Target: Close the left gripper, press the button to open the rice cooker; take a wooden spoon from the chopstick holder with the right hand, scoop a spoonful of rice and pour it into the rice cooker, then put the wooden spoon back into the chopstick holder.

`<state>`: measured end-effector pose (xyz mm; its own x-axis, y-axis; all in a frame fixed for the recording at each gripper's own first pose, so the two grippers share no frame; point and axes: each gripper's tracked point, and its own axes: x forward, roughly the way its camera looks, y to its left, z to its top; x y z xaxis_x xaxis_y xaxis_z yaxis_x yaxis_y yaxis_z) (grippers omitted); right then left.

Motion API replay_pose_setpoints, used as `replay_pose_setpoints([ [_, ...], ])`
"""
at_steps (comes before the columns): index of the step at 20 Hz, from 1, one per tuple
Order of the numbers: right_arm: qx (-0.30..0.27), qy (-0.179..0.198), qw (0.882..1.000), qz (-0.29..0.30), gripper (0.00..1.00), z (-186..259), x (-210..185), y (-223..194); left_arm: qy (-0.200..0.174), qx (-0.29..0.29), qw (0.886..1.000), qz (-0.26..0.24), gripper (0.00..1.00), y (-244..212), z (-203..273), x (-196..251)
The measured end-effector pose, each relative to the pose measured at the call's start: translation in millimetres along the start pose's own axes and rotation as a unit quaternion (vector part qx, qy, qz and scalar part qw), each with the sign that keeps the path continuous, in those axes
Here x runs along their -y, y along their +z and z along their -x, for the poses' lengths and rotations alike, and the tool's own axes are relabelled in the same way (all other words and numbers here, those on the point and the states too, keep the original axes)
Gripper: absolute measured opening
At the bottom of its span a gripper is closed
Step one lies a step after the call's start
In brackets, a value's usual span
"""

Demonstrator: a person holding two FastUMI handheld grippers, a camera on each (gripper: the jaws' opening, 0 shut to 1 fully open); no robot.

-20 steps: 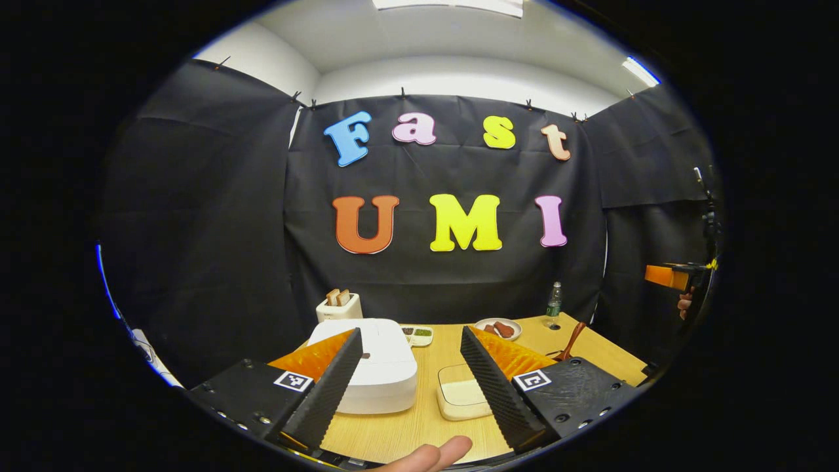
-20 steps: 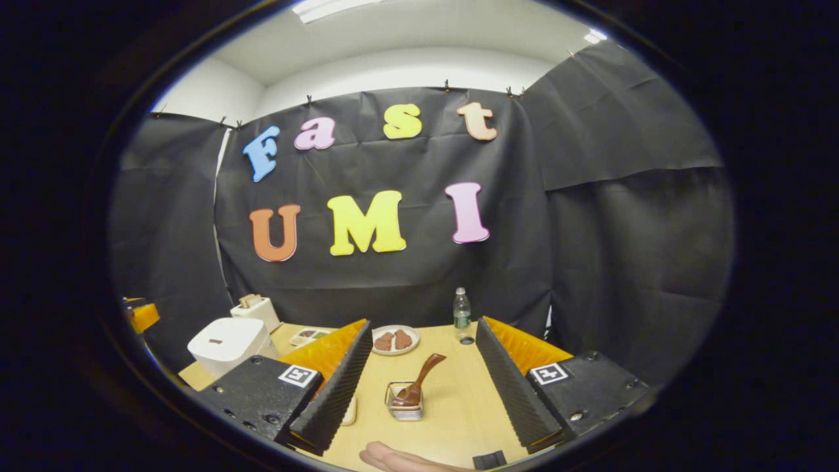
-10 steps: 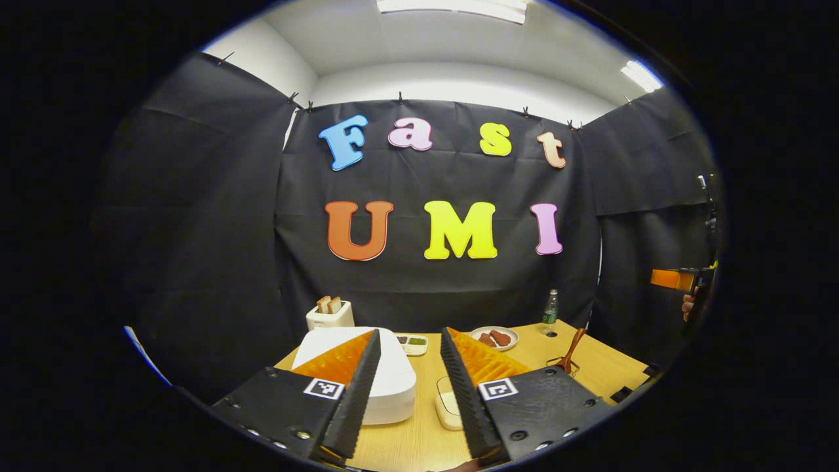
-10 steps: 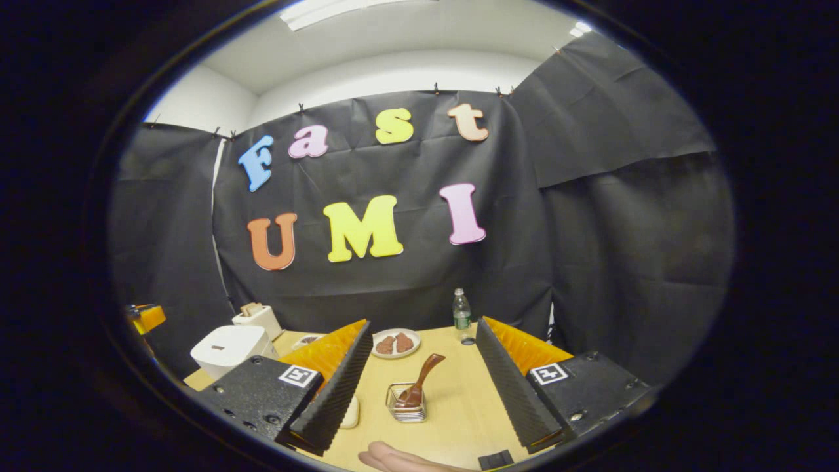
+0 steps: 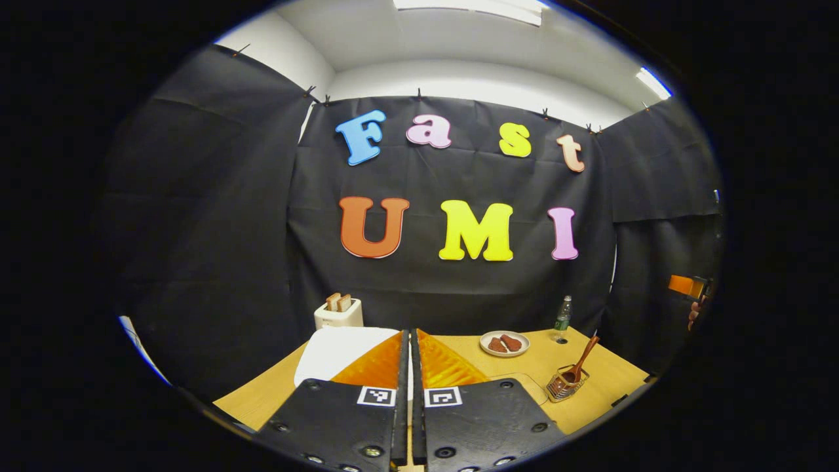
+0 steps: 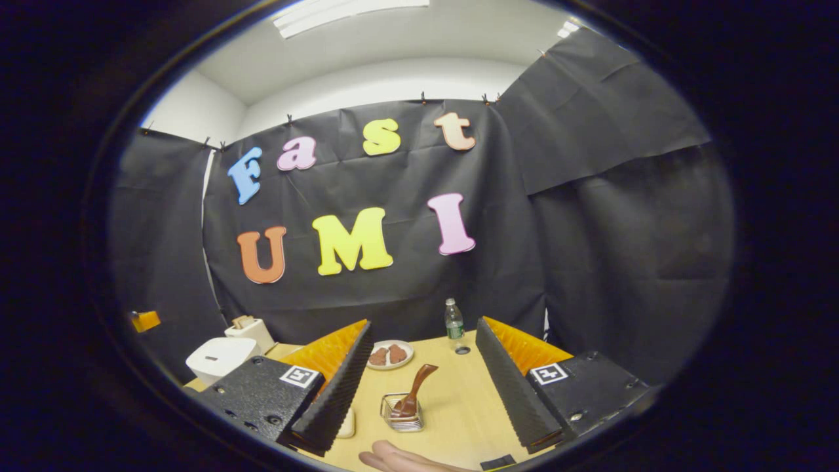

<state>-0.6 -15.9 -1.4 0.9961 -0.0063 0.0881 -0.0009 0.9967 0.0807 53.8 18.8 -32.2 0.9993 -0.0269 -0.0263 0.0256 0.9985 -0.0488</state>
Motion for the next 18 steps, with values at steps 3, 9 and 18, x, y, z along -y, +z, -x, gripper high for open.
replay_pose_setpoints([
  [3,0.008,0.015,1.000,0.002,1.00,-5,-6,2,0.023,-0.028,0.999,-0.019,0.02,-15,-22,-17],
  [9,0.021,0.031,0.999,-0.002,1.00,-15,-11,1,0.050,-0.112,0.992,-0.003,0.00,-70,-70,-51],
  [18,-0.007,0.014,1.000,-0.011,1.00,-35,21,-39,0.054,-0.189,0.980,0.043,0.00,-132,-130,-75],
])
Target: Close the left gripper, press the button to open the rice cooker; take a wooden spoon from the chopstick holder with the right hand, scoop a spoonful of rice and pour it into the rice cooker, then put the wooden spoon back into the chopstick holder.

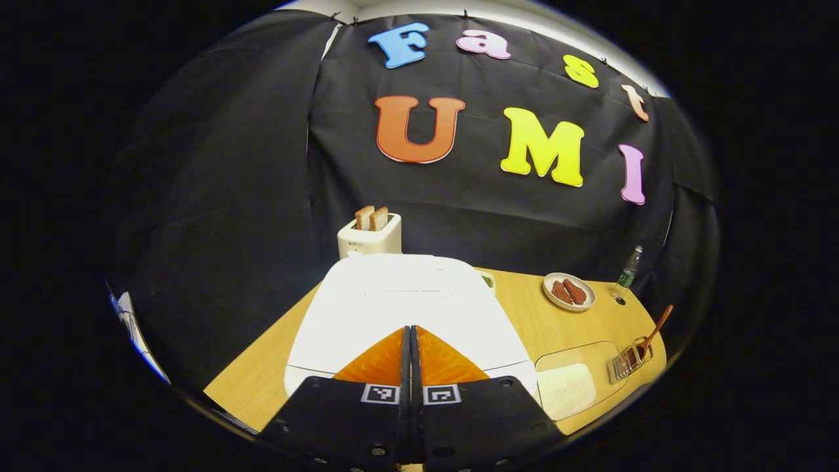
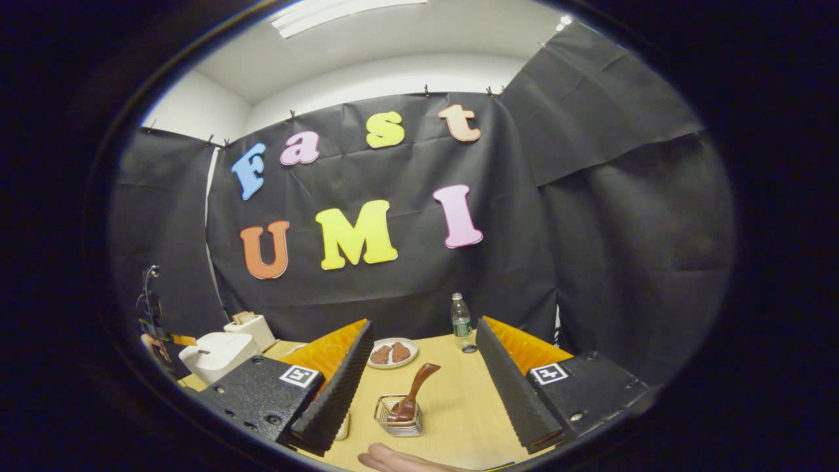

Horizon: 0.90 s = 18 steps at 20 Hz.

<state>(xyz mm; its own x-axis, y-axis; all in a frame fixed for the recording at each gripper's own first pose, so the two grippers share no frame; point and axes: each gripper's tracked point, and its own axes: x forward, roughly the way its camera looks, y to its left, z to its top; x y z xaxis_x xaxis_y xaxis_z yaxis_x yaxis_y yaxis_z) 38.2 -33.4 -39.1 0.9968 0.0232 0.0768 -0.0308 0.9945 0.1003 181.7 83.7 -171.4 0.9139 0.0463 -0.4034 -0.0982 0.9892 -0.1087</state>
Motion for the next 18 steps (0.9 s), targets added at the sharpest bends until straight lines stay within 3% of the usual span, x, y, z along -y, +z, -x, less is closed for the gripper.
replay_pose_setpoints([
  [6,0.006,-0.013,1.000,0.009,1.00,-3,14,-4,0.026,-0.025,0.998,-0.043,0.00,-15,-12,-2],
  [14,-0.008,-0.008,1.000,0.019,1.00,-4,12,-19,0.025,-0.046,0.998,-0.020,0.00,-26,-12,-2],
  [18,-0.016,-0.005,0.999,0.027,1.00,-2,6,-24,0.022,-0.023,0.999,-0.023,0.00,-20,-10,-2],
])
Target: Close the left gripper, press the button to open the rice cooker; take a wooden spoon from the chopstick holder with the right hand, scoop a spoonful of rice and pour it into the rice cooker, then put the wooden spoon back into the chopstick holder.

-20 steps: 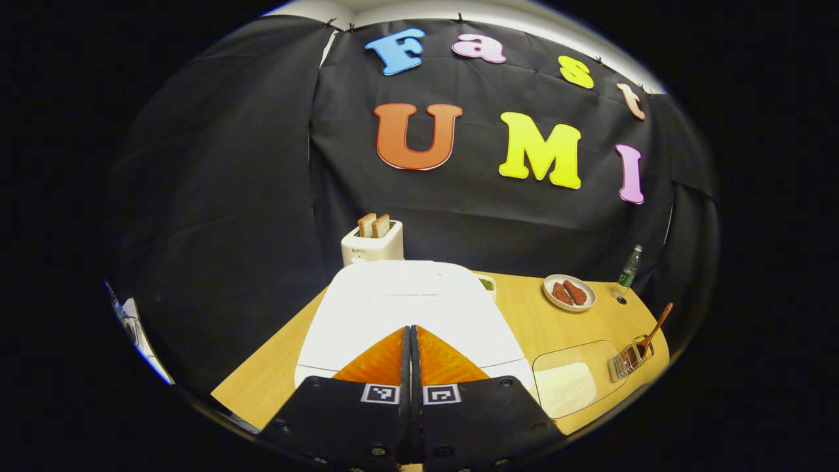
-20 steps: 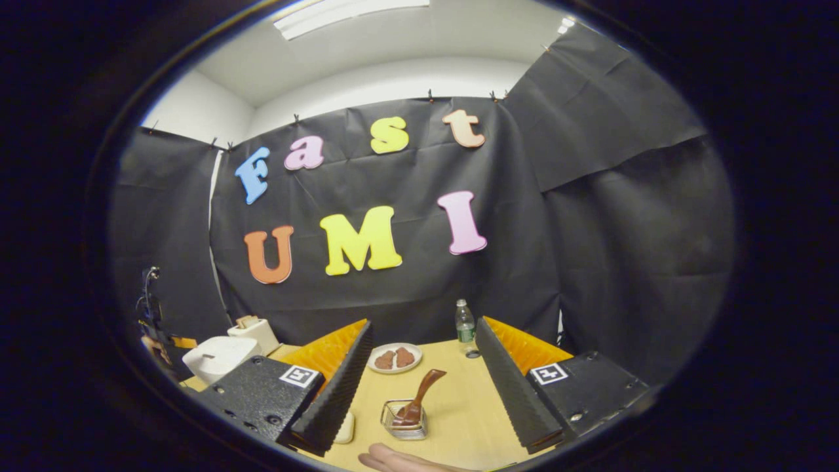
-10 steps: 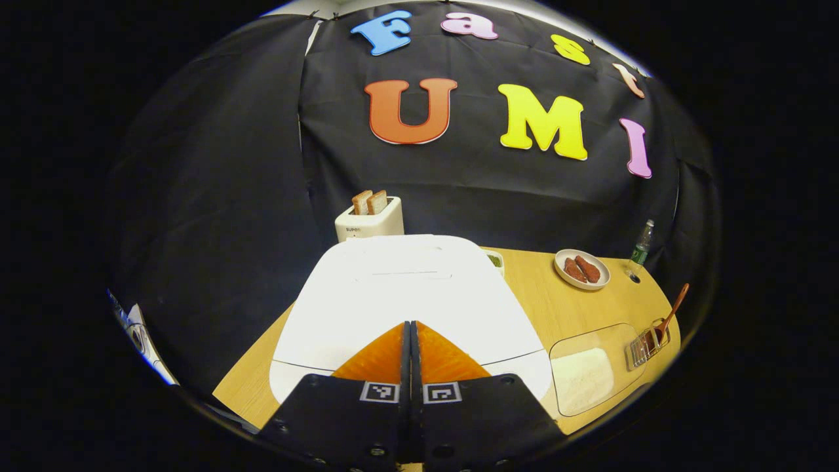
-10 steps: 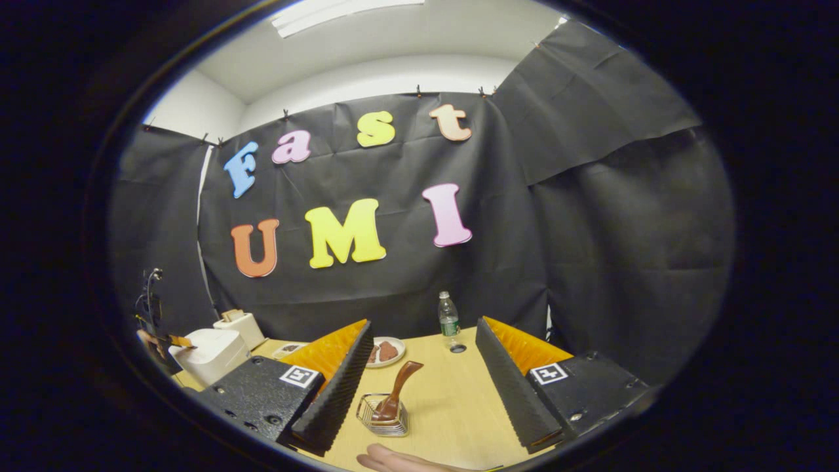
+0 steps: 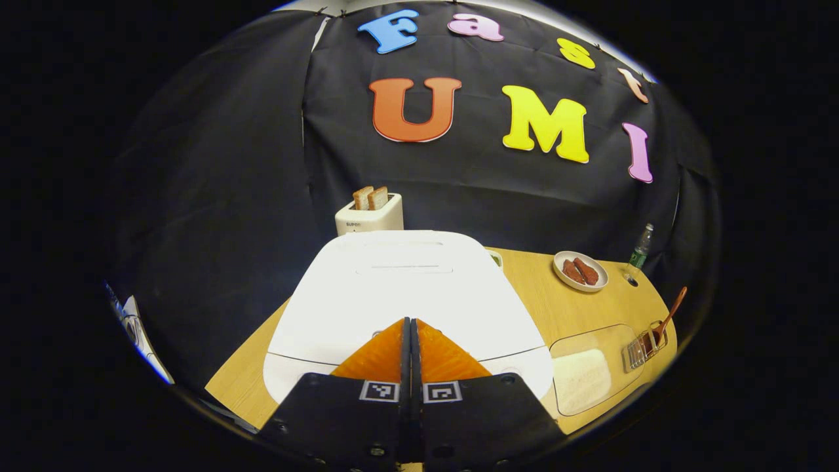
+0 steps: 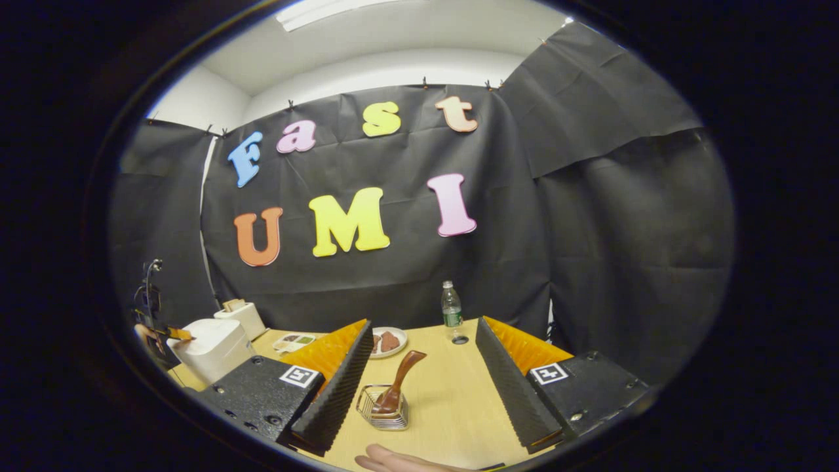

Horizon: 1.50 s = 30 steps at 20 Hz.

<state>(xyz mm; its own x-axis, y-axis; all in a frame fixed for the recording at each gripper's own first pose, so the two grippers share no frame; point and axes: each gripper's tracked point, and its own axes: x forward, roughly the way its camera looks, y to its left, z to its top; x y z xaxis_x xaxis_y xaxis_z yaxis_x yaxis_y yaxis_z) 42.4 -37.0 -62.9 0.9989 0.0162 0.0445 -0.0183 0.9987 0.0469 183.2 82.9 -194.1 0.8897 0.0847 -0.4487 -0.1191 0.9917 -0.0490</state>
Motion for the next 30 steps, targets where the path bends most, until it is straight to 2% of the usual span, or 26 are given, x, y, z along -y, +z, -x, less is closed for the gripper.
replay_pose_setpoints([
  [3,-0.007,0.003,1.000,0.010,0.97,4,-6,-9,0.004,0.012,1.000,0.023,0.00,0,3,-3],
  [4,-0.012,0.004,1.000,0.017,1.00,5,-7,-16,0.007,0.015,1.000,0.020,0.00,2,6,-4],
  [5,-0.018,0.004,1.000,0.024,0.97,6,-8,-21,0.013,0.022,1.000,0.014,0.00,6,11,-6],
  [7,-0.031,-0.001,0.999,0.033,1.00,8,-7,-32,0.022,0.045,0.999,0.001,0.00,21,25,-8],
  [9,-0.047,0.001,0.999,0.028,0.97,11,-10,-43,0.005,0.076,0.997,0.004,0.00,37,53,1],
  [10,-0.052,0.007,0.998,0.026,1.00,13,-15,-46,-0.004,0.087,0.996,0.005,0.00,39,66,6],
  [11,-0.056,0.007,0.998,0.027,0.97,12,-15,-48,-0.005,0.098,0.995,0.005,0.00,41,79,6],
  [15,-0.061,-0.003,0.998,0.025,1.00,13,-11,-55,-0.020,0.130,0.991,0.012,0.00,47,132,16],
  [16,-0.061,-0.004,0.998,0.024,1.00,13,-11,-57,-0.028,0.139,0.990,0.016,0.25,46,142,20],
  [17,-0.062,-0.004,0.998,0.023,1.00,12,-13,-59,-0.030,0.146,0.989,0.019,0.34,43,155,21],
  [18,-0.064,-0.003,0.998,0.023,0.97,10,-15,-63,-0.032,0.152,0.988,0.017,0.34,43,165,22],
  [19,-0.065,-0.001,0.998,0.025,0.97,8,-17,-67,-0.035,0.162,0.986,0.015,0.38,40,175,23],
  [21,-0.065,0.005,0.997,0.027,1.00,-1,-22,-74,-0.030,0.176,0.984,0.007,0.70,38,188,23],
  [22,-0.065,0.008,0.997,0.027,0.98,-7,-25,-77,-0.024,0.186,0.982,0.001,0.94,37,195,22],
  [24,-0.071,0.011,0.997,0.021,0.97,-19,-30,-88,-0.020,0.207,0.978,-0.006,0.94,38,213,21],
  [30,-0.087,0.006,0.996,0.017,1.00,-68,-35,-122,-0.043,0.254,0.966,-0.016,0.94,24,260,29],
])
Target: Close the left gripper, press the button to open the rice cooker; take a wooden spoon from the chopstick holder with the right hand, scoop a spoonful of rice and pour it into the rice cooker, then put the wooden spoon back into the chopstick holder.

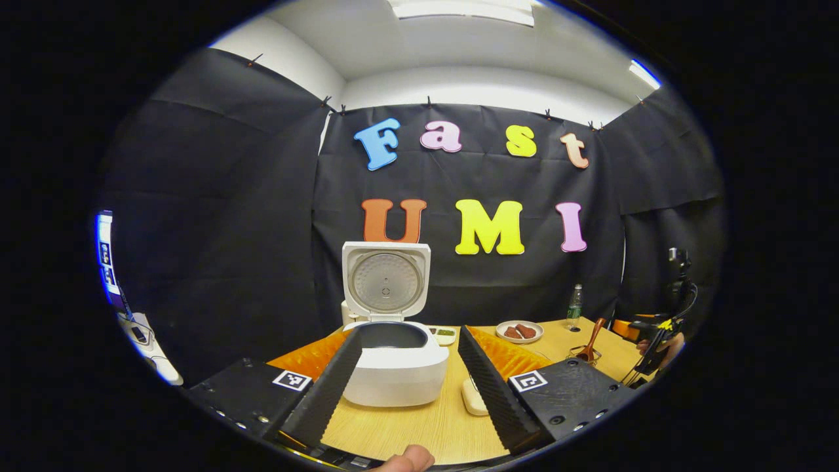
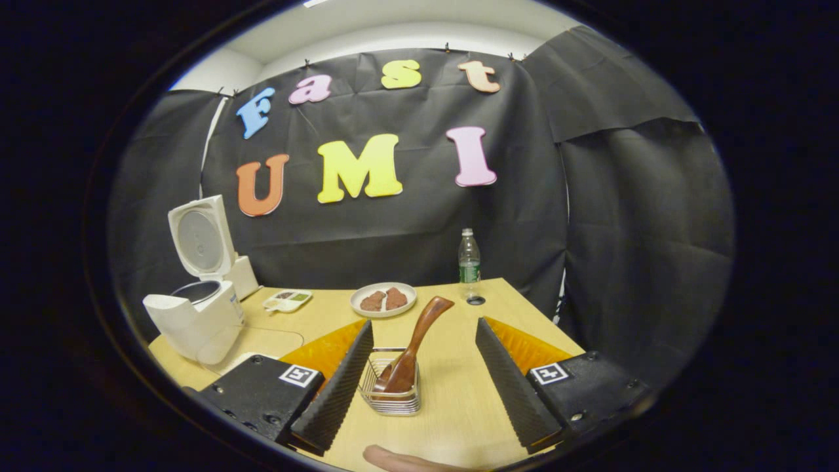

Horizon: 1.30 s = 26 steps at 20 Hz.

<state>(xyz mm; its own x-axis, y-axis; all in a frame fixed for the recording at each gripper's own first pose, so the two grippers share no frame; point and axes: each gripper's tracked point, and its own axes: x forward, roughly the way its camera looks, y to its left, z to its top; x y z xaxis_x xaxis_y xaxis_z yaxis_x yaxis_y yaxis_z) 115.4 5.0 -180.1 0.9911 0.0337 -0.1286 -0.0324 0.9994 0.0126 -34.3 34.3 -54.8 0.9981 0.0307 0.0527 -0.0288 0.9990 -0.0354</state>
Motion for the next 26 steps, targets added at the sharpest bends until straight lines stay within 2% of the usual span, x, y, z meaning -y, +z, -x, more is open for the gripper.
replay_pose_setpoints([
  [2,-0.013,0.009,1.000,-0.008,0.97,-18,-4,-13,0.007,0.019,1.000,-0.001,0.94,6,12,-6],
  [4,-0.025,0.004,1.000,-0.014,1.00,-37,2,-23,0.002,0.019,1.000,-0.007,0.94,4,24,-3],
  [6,-0.036,-0.003,0.999,-0.013,0.97,-59,7,-31,0.004,0.021,1.000,-0.018,0.94,5,35,-6],
  [7,-0.046,-0.003,0.999,-0.015,1.00,-69,7,-35,0.008,0.022,0.999,-0.024,0.94,4,40,-8],
  [10,-0.068,0.008,0.998,-0.017,1.00,-92,1,-46,0.017,0.023,0.999,-0.039,0.94,7,51,-12],
  [12,-0.089,0.007,0.995,-0.042,0.95,-108,-1,-52,0.019,0.020,0.999,-0.042,0.94,7,59,-12],
  [14,-0.112,0.011,0.992,-0.055,0.80,-116,-8,-63,0.021,0.018,0.999,-0.037,0.94,7,63,-13],
  [15,-0.116,0.003,0.992,-0.055,0.58,-114,-7,-63,0.021,0.014,0.999,-0.034,0.94,3,65,-13],
  [16,-0.110,0.006,0.991,-0.069,0.41,-113,-10,-57,0.019,0.009,0.999,-0.034,0.94,2,69,-12],
  [17,-0.103,0.025,0.991,-0.077,0.24,-110,-21,-54,0.019,0.009,0.999,-0.033,0.94,2,71,-11],
  [19,-0.087,0.021,0.995,-0.042,0.14,-97,-24,-43,0.013,0.014,0.999,-0.032,0.94,5,74,-7],
  [21,-0.067,0.022,0.998,-0.005,0.14,-84,-30,-29,0.007,0.016,0.999,-0.029,0.94,4,75,-3],
  [26,-0.019,0.022,0.999,0.031,0.14,-57,-48,14,0.013,0.011,1.000,-0.019,0.94,-1,75,-9],
])
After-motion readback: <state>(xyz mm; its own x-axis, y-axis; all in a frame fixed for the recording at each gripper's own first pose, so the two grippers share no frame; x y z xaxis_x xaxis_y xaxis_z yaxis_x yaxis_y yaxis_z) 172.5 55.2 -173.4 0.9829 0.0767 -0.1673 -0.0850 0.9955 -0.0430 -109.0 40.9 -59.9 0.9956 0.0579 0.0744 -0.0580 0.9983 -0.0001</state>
